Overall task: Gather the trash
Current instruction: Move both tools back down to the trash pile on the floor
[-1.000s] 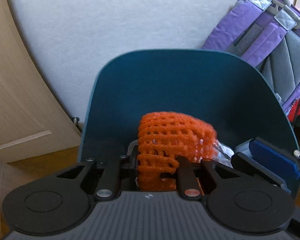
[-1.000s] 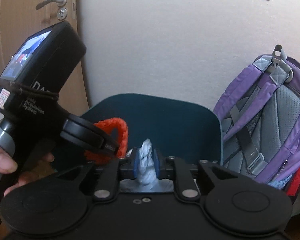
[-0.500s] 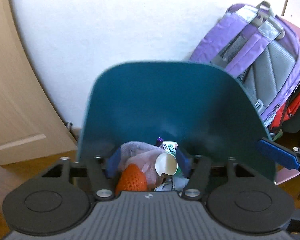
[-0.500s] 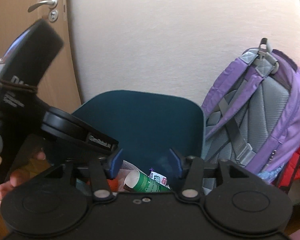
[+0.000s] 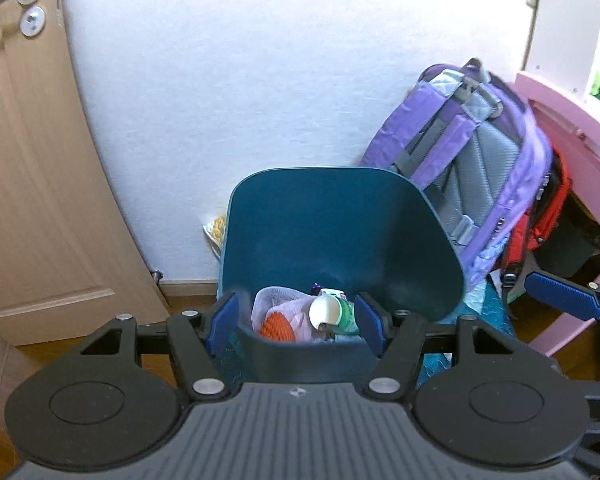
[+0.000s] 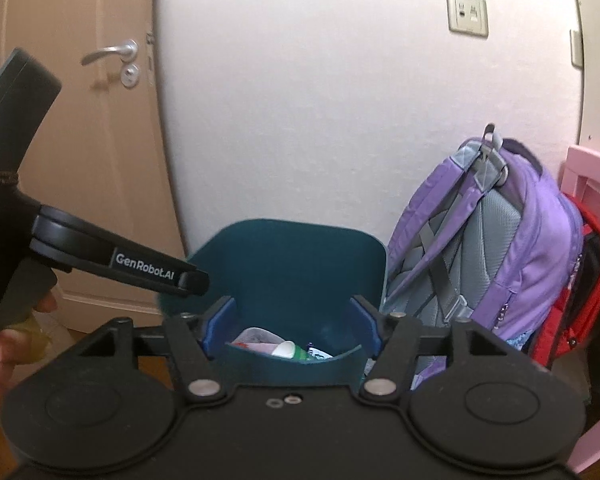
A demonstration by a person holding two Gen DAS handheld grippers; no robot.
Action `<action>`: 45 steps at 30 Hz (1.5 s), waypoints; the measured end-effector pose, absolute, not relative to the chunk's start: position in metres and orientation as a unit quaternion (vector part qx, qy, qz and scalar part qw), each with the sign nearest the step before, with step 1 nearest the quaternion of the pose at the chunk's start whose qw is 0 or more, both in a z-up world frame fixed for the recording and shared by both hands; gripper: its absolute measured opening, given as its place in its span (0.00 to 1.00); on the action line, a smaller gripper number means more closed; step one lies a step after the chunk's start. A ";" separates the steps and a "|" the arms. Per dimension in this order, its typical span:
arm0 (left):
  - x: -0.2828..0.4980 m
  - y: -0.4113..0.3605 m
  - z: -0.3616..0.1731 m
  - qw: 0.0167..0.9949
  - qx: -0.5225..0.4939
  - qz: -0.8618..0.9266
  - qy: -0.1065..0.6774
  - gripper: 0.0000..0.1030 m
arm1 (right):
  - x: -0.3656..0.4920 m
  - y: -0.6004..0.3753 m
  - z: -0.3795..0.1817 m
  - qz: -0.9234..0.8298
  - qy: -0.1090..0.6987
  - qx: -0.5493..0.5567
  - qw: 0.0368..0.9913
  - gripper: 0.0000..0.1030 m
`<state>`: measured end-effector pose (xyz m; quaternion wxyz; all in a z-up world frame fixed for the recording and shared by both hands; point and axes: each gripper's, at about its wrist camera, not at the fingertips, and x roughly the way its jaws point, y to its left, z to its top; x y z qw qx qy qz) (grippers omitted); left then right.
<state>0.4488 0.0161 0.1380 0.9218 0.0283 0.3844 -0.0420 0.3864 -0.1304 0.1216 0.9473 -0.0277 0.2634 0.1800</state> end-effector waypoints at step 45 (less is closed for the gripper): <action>0.323 0.096 -0.102 0.875 0.061 -0.107 0.467 0.88 | 0.285 -0.108 -0.117 0.226 0.438 -0.022 0.870 0.95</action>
